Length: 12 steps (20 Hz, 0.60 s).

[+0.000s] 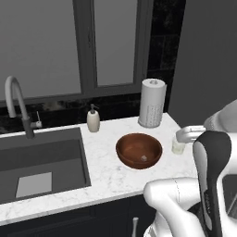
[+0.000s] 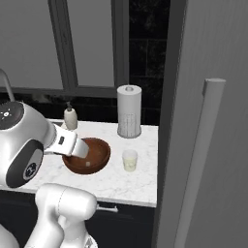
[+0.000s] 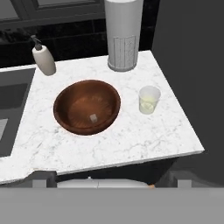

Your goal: Grab a lemon wedge from the fridge and one ice cube from the ice bowl, and put them in the glass of lemonade.

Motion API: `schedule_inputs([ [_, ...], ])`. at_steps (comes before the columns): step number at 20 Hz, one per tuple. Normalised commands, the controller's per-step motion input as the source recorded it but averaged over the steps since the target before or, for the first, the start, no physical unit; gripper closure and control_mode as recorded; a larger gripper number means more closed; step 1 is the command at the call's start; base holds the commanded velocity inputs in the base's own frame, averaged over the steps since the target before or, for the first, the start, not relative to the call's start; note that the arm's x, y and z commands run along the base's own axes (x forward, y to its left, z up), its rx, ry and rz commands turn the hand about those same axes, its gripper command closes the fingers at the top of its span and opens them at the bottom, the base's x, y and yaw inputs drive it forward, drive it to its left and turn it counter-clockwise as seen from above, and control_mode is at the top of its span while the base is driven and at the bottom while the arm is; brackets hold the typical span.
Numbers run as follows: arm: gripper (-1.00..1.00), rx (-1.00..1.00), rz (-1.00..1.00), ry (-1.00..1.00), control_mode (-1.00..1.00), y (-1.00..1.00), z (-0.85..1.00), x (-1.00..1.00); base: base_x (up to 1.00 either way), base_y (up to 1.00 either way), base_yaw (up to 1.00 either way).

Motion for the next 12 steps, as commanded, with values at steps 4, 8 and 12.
schedule_inputs([
  [4, -1.0, 0.0, 0.0, 0.0, 1.0, 0.0, 0.0, 0.0, -1.0, 0.0, 0.0],
  [8, -1.0, 0.0, 0.0, 0.0, 1.0, 0.0, 0.0, 0.0, -1.0, -0.07, 0.0],
  [12, -1.0, 0.0, 0.0, 0.0, 1.0, 0.0, 0.0, 0.0, -0.81, -0.61, 0.0],
])
